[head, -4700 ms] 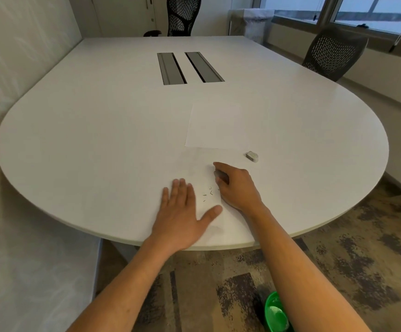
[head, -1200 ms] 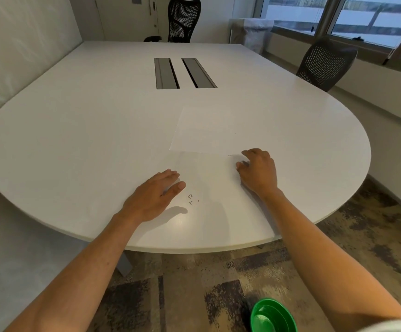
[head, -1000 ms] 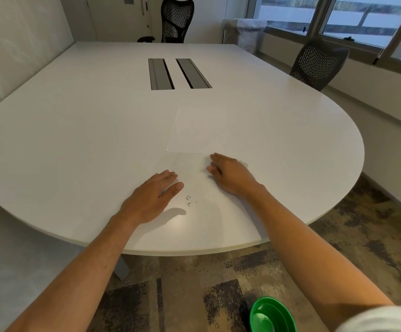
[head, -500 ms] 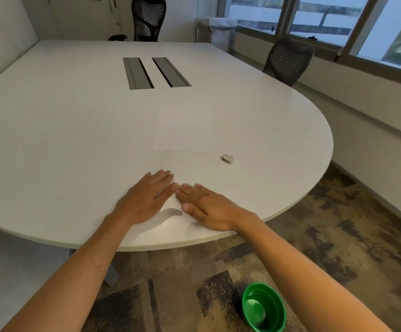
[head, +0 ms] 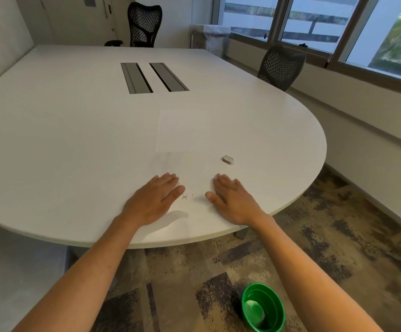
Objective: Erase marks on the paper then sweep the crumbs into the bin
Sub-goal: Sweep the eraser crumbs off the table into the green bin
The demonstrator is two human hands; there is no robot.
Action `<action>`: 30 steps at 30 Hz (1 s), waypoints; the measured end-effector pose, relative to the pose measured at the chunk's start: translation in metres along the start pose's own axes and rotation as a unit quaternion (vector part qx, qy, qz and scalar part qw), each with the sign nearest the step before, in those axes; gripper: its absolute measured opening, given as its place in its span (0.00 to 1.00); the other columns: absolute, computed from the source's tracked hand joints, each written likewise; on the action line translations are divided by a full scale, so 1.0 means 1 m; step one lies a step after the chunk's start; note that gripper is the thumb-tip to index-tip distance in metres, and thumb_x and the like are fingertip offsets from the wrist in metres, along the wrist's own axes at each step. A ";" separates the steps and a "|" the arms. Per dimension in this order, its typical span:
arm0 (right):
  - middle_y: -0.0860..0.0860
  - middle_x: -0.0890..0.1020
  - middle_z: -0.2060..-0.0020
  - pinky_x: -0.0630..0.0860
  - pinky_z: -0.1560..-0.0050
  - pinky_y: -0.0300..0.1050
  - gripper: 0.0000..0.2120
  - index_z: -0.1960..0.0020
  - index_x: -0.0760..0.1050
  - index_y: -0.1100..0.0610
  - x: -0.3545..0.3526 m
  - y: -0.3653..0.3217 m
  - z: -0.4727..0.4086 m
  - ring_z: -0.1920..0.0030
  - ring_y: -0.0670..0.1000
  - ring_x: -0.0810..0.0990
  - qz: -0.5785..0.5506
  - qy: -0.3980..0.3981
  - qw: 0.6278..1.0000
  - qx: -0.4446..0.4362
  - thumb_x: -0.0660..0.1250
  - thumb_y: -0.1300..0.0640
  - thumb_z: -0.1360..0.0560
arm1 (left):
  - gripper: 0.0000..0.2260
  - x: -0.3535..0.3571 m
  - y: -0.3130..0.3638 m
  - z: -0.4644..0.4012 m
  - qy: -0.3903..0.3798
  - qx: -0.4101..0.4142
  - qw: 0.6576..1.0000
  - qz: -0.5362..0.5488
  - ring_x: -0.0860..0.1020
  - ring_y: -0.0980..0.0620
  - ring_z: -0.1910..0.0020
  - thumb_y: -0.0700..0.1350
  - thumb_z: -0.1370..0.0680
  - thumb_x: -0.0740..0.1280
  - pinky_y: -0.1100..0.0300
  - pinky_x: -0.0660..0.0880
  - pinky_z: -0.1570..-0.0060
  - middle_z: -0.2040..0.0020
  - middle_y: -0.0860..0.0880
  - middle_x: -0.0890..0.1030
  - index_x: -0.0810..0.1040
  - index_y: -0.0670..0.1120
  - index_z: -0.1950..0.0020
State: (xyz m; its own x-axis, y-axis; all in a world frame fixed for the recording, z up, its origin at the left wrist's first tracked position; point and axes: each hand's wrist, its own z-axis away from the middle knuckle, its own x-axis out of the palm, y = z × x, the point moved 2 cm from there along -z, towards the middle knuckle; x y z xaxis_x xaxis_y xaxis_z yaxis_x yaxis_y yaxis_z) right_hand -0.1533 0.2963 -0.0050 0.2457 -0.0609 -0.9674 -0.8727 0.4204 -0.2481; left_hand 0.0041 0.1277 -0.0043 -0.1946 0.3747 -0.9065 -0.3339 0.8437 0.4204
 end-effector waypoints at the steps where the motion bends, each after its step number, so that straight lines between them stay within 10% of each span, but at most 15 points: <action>1: 0.54 0.53 0.23 0.46 0.23 0.53 0.38 0.23 0.51 0.58 0.000 -0.006 0.000 0.23 0.50 0.49 -0.036 -0.011 0.999 -0.031 0.39 0.35 0.24 | 0.36 -0.001 0.001 0.000 0.003 0.001 1.000 0.003 0.52 0.60 0.23 0.67 0.24 0.42 0.65 0.45 0.29 0.21 0.55 0.58 0.59 0.49 0.22; 4: 0.51 0.59 0.24 0.52 0.24 0.52 0.34 0.24 0.58 0.56 -0.007 -0.005 -0.002 0.24 0.49 0.55 -0.149 0.042 0.988 -0.019 0.44 0.36 0.23 | 0.32 -0.004 0.001 0.002 0.013 -0.012 1.000 0.018 0.52 0.60 0.23 0.65 0.21 0.45 0.65 0.46 0.30 0.21 0.55 0.58 0.60 0.49 0.22; 8: 0.56 0.56 0.24 0.49 0.24 0.52 0.40 0.24 0.54 0.59 -0.009 0.011 -0.007 0.23 0.53 0.52 -0.031 0.064 0.995 0.076 0.37 0.34 0.25 | 0.35 -0.002 0.000 0.000 -0.006 -0.001 1.000 -0.005 0.49 0.59 0.22 0.66 0.23 0.42 0.65 0.43 0.29 0.20 0.53 0.55 0.58 0.48 0.21; 15: 0.51 0.54 0.23 0.45 0.23 0.49 0.42 0.23 0.52 0.55 0.009 -0.033 0.004 0.23 0.46 0.48 -0.063 -0.016 0.996 -0.065 0.32 0.31 0.27 | 0.36 0.001 0.007 0.004 -0.079 0.042 0.995 -0.038 0.39 0.64 0.25 0.68 0.24 0.40 0.67 0.36 0.31 0.20 0.55 0.45 0.47 0.51 0.20; 21: 0.54 0.74 0.33 0.66 0.32 0.46 0.32 0.32 0.71 0.56 -0.011 -0.034 0.019 0.33 0.52 0.72 -0.298 0.087 0.951 -0.006 0.43 0.38 0.22 | 0.28 0.004 0.034 0.025 -0.129 0.033 0.987 0.089 0.39 0.71 0.31 0.61 0.19 0.43 0.84 0.33 0.45 0.27 0.64 0.43 0.47 0.53 0.21; 26: 0.57 0.69 0.29 0.60 0.28 0.52 0.42 0.29 0.65 0.59 0.004 -0.032 0.020 0.28 0.55 0.65 -0.109 0.087 0.990 0.036 0.36 0.32 0.26 | 0.35 0.016 0.044 0.025 -0.081 -0.009 0.996 0.043 0.41 0.63 0.25 0.66 0.23 0.41 0.66 0.37 0.31 0.20 0.55 0.44 0.47 0.49 0.20; 30: 0.50 0.67 0.27 0.60 0.27 0.52 0.32 0.25 0.59 0.51 0.005 -0.036 0.026 0.28 0.51 0.64 -0.236 0.051 0.970 0.028 0.42 0.35 0.22 | 0.35 0.020 0.053 0.028 -0.104 0.007 0.993 0.064 0.42 0.58 0.23 0.65 0.22 0.41 0.65 0.37 0.30 0.20 0.51 0.46 0.47 0.48 0.20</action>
State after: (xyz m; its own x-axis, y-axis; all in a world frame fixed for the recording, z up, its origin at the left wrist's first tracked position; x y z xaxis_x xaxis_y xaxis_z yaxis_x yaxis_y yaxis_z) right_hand -0.1093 0.3045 0.0006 0.5677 -0.3463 -0.7469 -0.6477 0.3721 -0.6649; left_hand 0.0078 0.1908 -0.0010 -0.0404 0.5490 -0.8348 -0.3056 0.7887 0.5334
